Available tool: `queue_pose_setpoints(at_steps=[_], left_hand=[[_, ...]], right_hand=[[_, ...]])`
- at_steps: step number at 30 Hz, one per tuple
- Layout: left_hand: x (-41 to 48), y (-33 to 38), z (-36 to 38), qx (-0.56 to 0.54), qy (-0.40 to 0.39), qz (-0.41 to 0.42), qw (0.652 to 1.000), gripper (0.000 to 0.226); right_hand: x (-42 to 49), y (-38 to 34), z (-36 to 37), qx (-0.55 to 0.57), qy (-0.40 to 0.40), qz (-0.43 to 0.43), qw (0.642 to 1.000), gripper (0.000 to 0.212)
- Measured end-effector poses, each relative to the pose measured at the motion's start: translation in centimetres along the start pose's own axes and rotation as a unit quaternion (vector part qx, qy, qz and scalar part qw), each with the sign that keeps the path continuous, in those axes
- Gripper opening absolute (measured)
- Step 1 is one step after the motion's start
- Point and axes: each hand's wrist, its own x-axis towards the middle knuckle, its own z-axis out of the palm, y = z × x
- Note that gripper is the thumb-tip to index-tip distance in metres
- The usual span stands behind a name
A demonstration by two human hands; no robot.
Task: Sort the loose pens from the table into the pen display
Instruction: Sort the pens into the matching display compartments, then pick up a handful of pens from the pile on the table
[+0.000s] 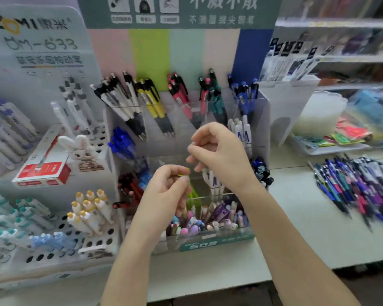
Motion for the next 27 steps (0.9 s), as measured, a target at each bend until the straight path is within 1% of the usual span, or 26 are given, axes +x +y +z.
queue_pose_setpoints(at_steps=[2,5,7,9,11,13,14,16,18,20,23,27], left_hand=[[1.0,0.2,3.8,0.007,-0.053,0.004,0.999,0.015],[2.2,0.0,11.3,-0.001,-0.147,-0.007,0.989,0.015],[2.8,-0.7,17.0,-0.001,-0.205,-0.031,0.978,0.015],[3.8,-1.9,22.7,0.017,-0.247,-0.054,0.967,0.017],[5.2,-4.0,28.6,0.058,-0.268,-0.076,0.959,0.015],[6.7,-6.7,33.8,0.105,-0.251,-0.108,0.956,0.014],[7.5,-8.3,36.7,0.129,-0.232,-0.129,0.955,0.018],[8.6,-11.1,41.7,0.176,-0.191,-0.164,0.952,0.032],[9.3,-13.2,46.4,0.241,-0.135,-0.178,0.945,0.045],[9.8,-14.2,49.8,0.309,-0.069,-0.158,0.935,0.05],[10.6,-15.2,52.9,0.384,0.015,-0.122,0.915,0.056],[12.5,-16.2,55.5,0.446,0.069,-0.108,0.886,0.063]], right_hand=[[-2.1,1.1,-4.4,0.007,0.026,0.024,0.999,0.015],[-5.4,3.6,-11.9,0.006,0.116,0.079,0.99,0.018],[-7.5,6.1,-17.3,-0.006,0.173,0.123,0.977,0.015],[-9.4,9.2,-22.5,-0.021,0.211,0.178,0.961,0.011],[-10.8,12.9,-27.8,-0.033,0.238,0.229,0.943,0.008],[-11.7,16.6,-32.5,-0.036,0.258,0.271,0.927,0.009],[-11.9,18.5,-35.1,-0.038,0.26,0.29,0.92,0.01],[-12.3,21.3,-39.3,-0.043,0.256,0.322,0.91,0.011],[-11.9,23.6,-43.2,-0.046,0.231,0.353,0.906,0.012],[-10.9,25.2,-46.0,-0.046,0.198,0.368,0.907,0.013],[-8.7,26.9,-47.8,-0.051,0.141,0.37,0.917,0.013],[-6.4,28.2,-48.1,-0.038,0.089,0.347,0.933,0.013]])
